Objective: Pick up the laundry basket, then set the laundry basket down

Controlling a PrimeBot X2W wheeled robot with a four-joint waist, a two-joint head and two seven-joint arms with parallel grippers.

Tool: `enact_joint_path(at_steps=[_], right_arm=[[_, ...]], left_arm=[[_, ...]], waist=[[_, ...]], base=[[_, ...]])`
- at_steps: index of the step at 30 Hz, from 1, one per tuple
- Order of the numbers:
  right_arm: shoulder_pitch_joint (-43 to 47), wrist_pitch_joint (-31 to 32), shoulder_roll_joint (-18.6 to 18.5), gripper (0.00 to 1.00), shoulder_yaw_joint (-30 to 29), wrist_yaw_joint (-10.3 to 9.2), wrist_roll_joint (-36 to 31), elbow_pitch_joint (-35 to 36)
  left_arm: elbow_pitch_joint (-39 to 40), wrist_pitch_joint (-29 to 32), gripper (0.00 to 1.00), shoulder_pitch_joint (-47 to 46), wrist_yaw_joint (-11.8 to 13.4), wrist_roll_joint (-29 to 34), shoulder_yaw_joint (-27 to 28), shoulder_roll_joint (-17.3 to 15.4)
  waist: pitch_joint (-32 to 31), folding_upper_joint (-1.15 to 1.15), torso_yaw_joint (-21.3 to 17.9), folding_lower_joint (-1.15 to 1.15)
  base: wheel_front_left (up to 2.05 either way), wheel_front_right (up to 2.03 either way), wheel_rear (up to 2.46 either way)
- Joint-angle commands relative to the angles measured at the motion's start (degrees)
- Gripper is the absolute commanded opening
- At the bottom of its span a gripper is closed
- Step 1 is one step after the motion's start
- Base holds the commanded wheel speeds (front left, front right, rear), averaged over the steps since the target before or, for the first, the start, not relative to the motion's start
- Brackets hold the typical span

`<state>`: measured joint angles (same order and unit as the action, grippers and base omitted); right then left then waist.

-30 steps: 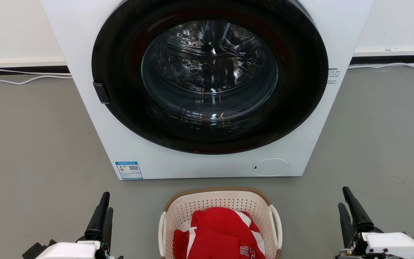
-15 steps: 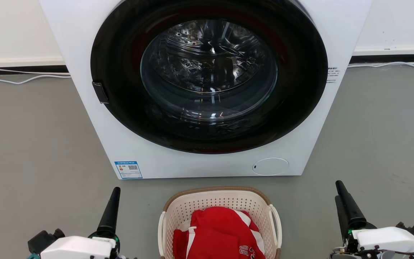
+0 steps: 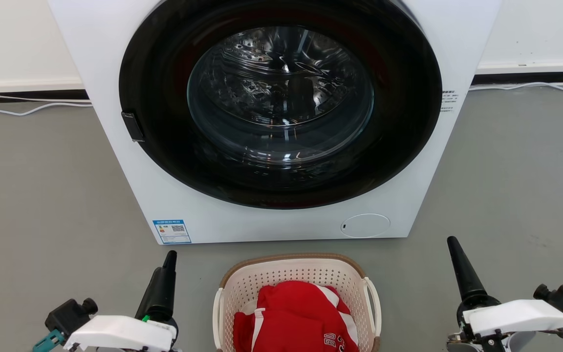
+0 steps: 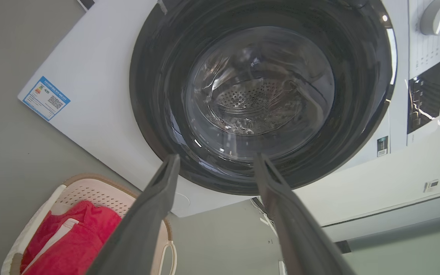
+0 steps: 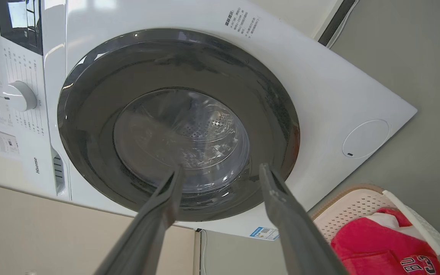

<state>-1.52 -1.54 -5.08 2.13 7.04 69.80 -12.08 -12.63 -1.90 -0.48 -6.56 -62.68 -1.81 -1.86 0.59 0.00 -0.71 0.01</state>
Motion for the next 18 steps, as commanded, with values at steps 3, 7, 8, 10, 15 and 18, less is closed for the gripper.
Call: enact_joint_path(at_steps=[3, 7, 8, 10, 15, 18], right_arm=[[-3.1, -1.5, -1.0, 1.0, 1.3, 0.2, -4.2, 1.8], [-3.2, -2.1, -1.1, 1.0, 1.4, 0.21, -7.9, 1.8], [-3.2, -2.3, -1.1, 1.0, 1.4, 0.22, -8.8, 1.8], [-3.2, -2.6, -0.9, 1.0, 1.3, 0.23, -10.5, 2.0], [-3.3, -3.5, -1.0, 1.0, 1.5, 0.24, -14.6, 2.1], [-3.3, -4.0, -0.9, 1.0, 1.5, 0.25, -16.7, 2.2]], left_arm=[[2.5, -1.1, 1.0, -2.9, 0.4, 4.7, -0.1, -0.4], [2.6, -1.8, 1.0, -2.9, 0.9, 8.4, -0.8, -0.5], [2.7, -1.9, 1.0, -2.9, 1.1, 9.1, -0.9, -0.5], [2.8, -2.3, 1.0, -2.8, 1.4, 10.5, -1.1, -0.5], [3.1, -3.1, 1.0, -2.9, 2.0, 13.9, -1.5, -0.5], [3.4, -3.6, 1.0, -2.9, 2.3, 15.7, -1.7, -0.5]], waist=[[0.0, 0.0, -0.1, 0.0], [-0.1, 0.0, -0.1, 0.0], [-0.1, 0.0, -0.1, 0.0], [-0.1, 0.0, -0.1, 0.0], [-0.1, 0.0, -0.1, 0.0], [-0.1, 0.0, 0.0, 0.0]], base=[[0.0, 0.0, 0.0], [0.0, 0.0, 0.0], [0.0, 0.0, 0.0], [0.0, 0.0, 0.0], [0.0, 0.0, 0.0], [0.0, 0.0, 0.0]])
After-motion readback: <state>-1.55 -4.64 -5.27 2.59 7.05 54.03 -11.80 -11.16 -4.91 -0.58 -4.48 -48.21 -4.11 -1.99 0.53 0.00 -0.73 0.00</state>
